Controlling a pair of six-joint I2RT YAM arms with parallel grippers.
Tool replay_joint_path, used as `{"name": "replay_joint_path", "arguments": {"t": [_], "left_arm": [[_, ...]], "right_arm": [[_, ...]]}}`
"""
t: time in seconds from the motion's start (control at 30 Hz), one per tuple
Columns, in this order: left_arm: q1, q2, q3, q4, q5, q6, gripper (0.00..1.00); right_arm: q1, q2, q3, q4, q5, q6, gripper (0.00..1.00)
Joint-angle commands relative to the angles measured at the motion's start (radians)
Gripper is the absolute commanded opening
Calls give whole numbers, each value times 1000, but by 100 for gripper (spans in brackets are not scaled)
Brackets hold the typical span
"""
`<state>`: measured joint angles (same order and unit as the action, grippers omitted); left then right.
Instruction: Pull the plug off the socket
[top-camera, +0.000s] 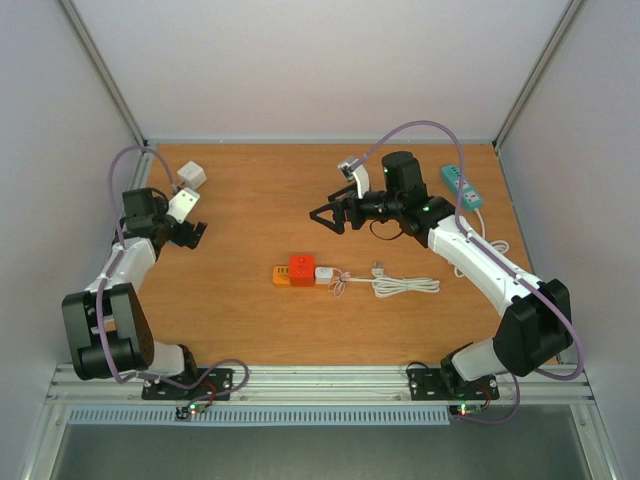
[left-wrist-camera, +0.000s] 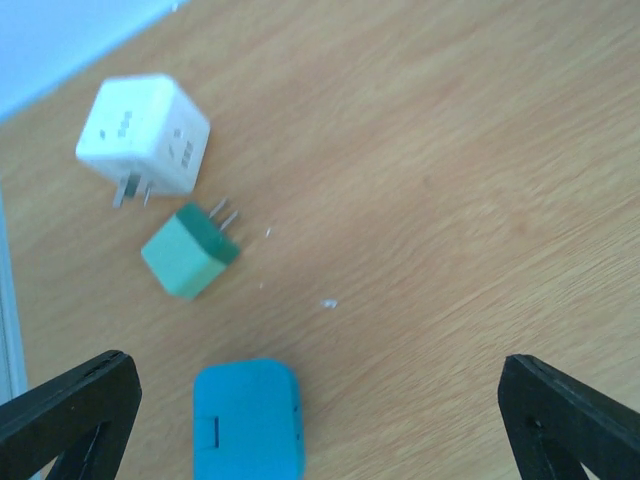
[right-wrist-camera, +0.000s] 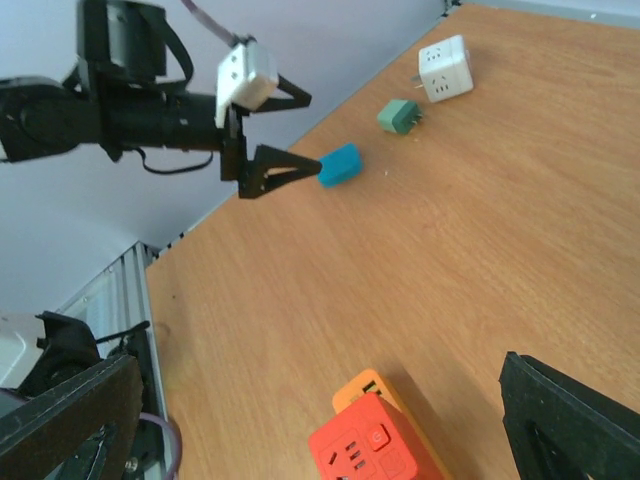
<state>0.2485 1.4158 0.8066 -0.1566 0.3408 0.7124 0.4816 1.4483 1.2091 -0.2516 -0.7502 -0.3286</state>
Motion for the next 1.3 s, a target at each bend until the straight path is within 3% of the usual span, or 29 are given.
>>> {"name": "replay_joint_path", "arguments": {"t": [0.0,0.13,0.27,0.43,0.57,0.73,1.0,1.27], "left_arm": [[5,-54,67,-110,179,-28,100],[4,-72,124,-236,316,-33,100],[-9,-52,200,-470,498,111,100],[-124,-75,192,-574,508,251,100],[-241,-115,139,-552,487,268,100],[-387,-121,102,-510,465,283,100],[-523,-51,95,-422,447,269,100],[-609,26,87,-326,398,246,97]], "right_arm": [[0,-8,-16,-63,-11,-98,99],[1,-10,-51,-117,-5,-191,98],[0,-36,-119,-170,-5,-357,99],[0,-48,-186,-236,-12,-547,99],[0,-35,-238,-240,-9,-675,99],[1,-11,-320,-115,10,-760,99],[34,40,-385,83,55,-787,97],[82,107,-425,193,119,-826,86]]}}
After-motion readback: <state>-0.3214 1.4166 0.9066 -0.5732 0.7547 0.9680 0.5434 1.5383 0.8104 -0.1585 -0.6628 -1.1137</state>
